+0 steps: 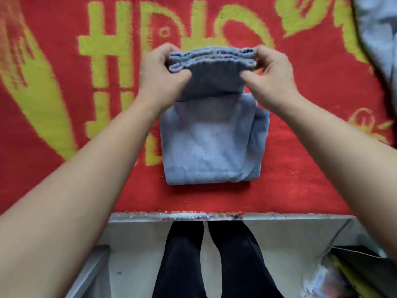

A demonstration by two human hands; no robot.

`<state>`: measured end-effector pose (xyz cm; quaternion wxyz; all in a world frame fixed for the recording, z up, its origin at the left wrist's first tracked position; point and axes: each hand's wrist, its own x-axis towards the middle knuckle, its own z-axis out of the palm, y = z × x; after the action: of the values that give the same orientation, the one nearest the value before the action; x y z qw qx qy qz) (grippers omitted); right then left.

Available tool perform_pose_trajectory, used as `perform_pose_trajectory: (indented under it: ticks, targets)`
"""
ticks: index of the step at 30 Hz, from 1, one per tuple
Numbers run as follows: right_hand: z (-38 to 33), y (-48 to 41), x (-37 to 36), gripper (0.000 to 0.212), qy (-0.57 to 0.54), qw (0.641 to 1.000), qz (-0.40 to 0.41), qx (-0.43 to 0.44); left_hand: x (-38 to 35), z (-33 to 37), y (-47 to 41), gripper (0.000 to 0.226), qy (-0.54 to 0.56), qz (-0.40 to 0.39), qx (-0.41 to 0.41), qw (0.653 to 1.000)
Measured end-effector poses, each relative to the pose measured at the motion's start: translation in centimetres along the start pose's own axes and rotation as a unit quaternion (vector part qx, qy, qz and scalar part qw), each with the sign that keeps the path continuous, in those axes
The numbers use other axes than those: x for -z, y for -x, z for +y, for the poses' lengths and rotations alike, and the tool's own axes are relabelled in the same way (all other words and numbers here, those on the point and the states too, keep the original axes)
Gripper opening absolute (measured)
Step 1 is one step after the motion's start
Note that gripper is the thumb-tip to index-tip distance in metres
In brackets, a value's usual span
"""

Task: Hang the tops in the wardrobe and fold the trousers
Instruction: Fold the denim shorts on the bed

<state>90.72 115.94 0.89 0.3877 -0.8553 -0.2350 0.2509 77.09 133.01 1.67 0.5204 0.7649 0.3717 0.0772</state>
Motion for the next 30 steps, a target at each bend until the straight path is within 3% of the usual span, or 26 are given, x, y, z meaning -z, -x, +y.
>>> perform_pose_trajectory:
  ticks: [2, 4, 7, 9, 11, 13, 15, 17, 20, 27, 30]
  targets:
    - [1.4, 4.3, -0.1, 0.026, 0.14, 0.986, 0.014, 0.092, 0.5, -1.8, 5.1, 0.021, -0.159, -0.009, -0.074, 0.984]
    - [3.2, 8.4, -0.6, 0.029, 0.215, 0.966, -0.033, 0.14, 0.3, -4.2, 9.4, 0.023, -0.267, -0.05, -0.115, 0.955]
    - [5.3, 12.5, -2.4, 0.03, 0.315, 0.924, -0.151, 0.156, -1.0, -7.1, 13.3, 0.032, -0.335, -0.162, -0.121, 0.92]
    - [5.4, 13.2, -3.2, 0.033, 0.353, 0.91, -0.173, 0.134, -1.6, -7.7, 13.8, 0.027, -0.355, -0.17, -0.124, 0.911]
    - [4.6, 12.9, -3.2, 0.035, 0.344, 0.922, -0.137, 0.115, -1.7, -7.3, 13.3, 0.02, -0.368, -0.126, -0.147, 0.909]
    - [3.8, 12.1, -3.1, 0.034, 0.312, 0.942, -0.052, 0.111, -1.8, -6.5, 12.4, 0.023, -0.364, -0.066, -0.181, 0.911]
    - [3.5, 11.3, -3.4, 0.037, 0.332, 0.936, 0.024, 0.119, -2.3, -6.1, 11.5, 0.026, -0.363, -0.007, -0.205, 0.909]
    - [3.9, 11.0, -4.2, 0.056, 0.399, 0.912, -0.011, 0.096, -3.2, -6.4, 10.9, 0.044, -0.402, -0.012, -0.177, 0.898]
    - [6.1, 10.8, -5.8, 0.08, 0.443, 0.888, -0.122, 0.011, -4.9, -8.5, 10.8, 0.072, -0.486, -0.132, -0.087, 0.859]
    - [7.7, 9.8, -7.0, 0.086, 0.399, 0.903, -0.157, -0.032, -6.0, -10.6, 9.7, 0.085, -0.488, -0.186, -0.043, 0.852]
    - [7.6, 9.9, -6.2, 0.096, 0.319, 0.94, -0.12, -0.015, -5.5, -10.4, 9.8, 0.086, -0.456, -0.168, -0.058, 0.872]
